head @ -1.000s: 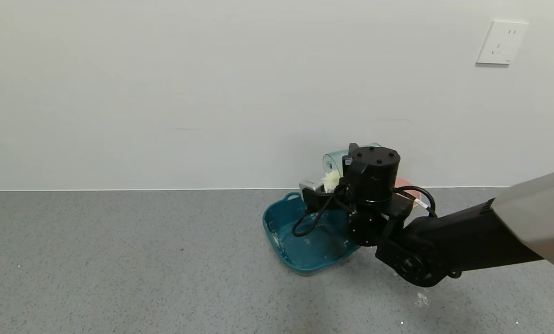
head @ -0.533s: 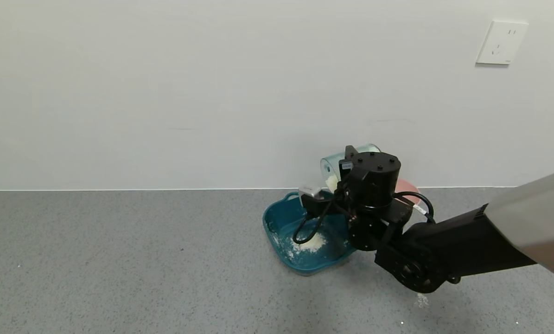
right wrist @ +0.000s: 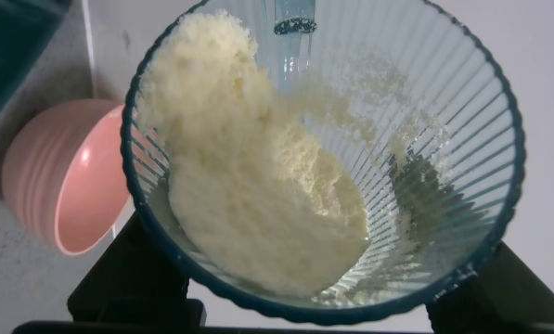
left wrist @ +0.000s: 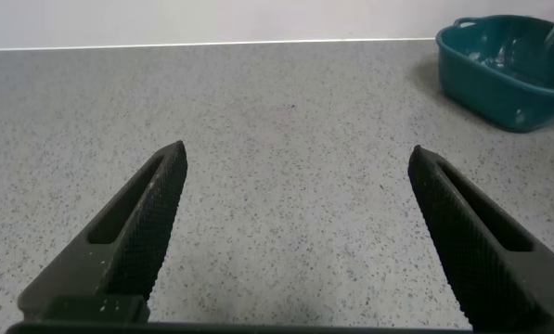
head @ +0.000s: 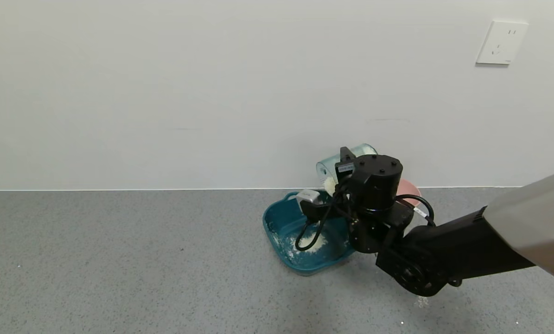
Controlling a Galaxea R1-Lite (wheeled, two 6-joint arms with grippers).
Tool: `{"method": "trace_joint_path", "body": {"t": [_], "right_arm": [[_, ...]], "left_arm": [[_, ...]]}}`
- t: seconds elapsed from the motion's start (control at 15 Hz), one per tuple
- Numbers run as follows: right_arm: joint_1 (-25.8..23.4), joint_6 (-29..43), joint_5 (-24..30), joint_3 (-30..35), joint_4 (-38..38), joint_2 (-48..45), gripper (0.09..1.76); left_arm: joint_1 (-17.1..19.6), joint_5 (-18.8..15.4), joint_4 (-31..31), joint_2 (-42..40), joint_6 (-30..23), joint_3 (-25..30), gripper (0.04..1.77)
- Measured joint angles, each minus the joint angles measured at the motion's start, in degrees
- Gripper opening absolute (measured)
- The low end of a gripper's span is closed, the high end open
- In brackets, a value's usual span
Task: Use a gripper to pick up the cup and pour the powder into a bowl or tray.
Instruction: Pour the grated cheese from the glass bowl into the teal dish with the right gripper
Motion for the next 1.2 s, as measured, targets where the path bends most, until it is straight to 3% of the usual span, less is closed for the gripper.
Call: {"method": "trace_joint_path", "body": {"t": [0.27, 1.2], "right_arm": [[-0.06, -3.22, 0.67, 0.94, -4.02, 0.45, 1.35], [0.39, -4.88, 0.78, 4.66, -4.18, -0.3, 1.35]], "left_arm": [[0.0, 0.0, 0.0, 0.0, -0.02, 0.0, 1.72], [0.02, 0.0, 0.0, 0.0, 0.0, 0.0, 1.72]]}}
